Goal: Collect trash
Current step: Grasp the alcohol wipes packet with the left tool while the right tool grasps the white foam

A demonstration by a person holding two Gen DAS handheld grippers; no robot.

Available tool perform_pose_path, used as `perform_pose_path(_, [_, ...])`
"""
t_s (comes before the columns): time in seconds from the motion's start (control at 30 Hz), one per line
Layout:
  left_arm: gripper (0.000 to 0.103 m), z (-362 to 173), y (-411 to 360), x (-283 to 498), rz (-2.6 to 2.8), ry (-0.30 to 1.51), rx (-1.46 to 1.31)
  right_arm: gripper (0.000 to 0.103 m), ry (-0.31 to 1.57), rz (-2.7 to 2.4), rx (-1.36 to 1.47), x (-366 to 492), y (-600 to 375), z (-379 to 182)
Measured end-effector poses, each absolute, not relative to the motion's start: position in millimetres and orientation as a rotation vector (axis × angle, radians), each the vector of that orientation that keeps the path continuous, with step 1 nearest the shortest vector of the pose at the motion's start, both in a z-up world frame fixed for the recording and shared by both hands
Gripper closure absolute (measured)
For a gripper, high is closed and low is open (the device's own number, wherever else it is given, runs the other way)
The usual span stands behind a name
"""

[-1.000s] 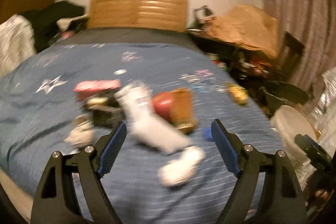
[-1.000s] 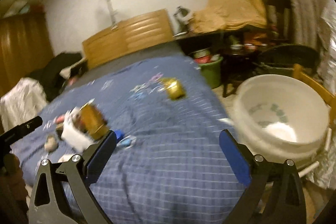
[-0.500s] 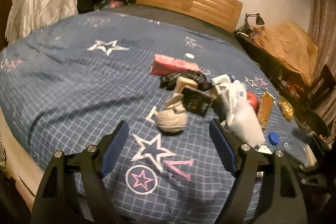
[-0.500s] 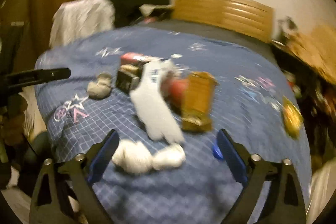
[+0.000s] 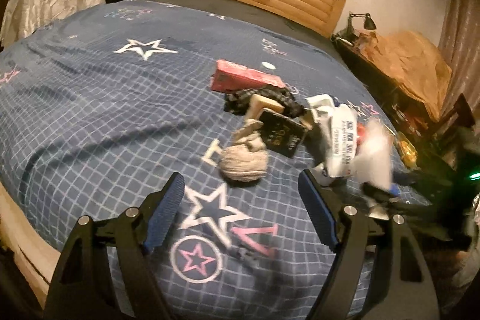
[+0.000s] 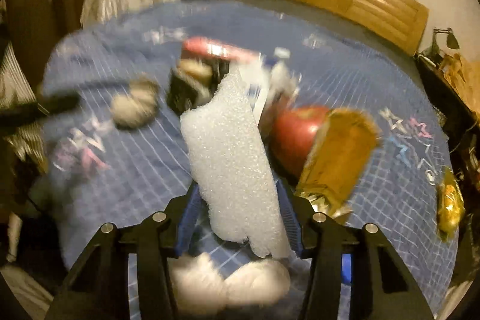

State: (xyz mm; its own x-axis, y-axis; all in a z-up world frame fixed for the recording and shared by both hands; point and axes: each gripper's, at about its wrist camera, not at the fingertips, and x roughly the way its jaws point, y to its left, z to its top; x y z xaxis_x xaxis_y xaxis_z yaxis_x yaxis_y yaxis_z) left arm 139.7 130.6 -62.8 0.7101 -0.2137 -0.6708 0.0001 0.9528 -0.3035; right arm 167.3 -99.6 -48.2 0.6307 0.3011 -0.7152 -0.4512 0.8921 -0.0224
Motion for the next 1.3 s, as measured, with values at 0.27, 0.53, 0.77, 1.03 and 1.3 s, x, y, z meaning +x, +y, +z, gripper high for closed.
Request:
perform_pose_path(0.27, [0.028, -53.0, 68.3, 160.7, -0.275, 0.791, -0.242, 0.051, 0.633, 0.327, 0.104, 77.2, -193.5, 3.9])
perform_pose_path(0.53, [0.033, -75.2, 2.5, 207.7, -0.372, 0.9, -0.238, 0.051, 0.666, 0.232, 0.265, 40.7, -238.6, -26.4])
perform_pose_path(0.77, [0.061, -100.1, -14.0, 243.0, -0.341, 0.96, -0.233, 0.051, 0.681, 0.23, 0.29, 41.4, -232.6, -44.0])
perform_pose_path(1.03, [0.065, -67.1, -1.5, 199.2, -0.327, 0.853, -0.205, 0.051, 0.658, 0.221, 0.318, 37.4, -233.1, -46.1])
perform_pose_path(1.3, [0.065, -29.8, -1.4, 145.4, -0.139, 0.716, -0.057, 0.051, 0.64, 0.183, 0.298, 25.9, -220.3, -44.9])
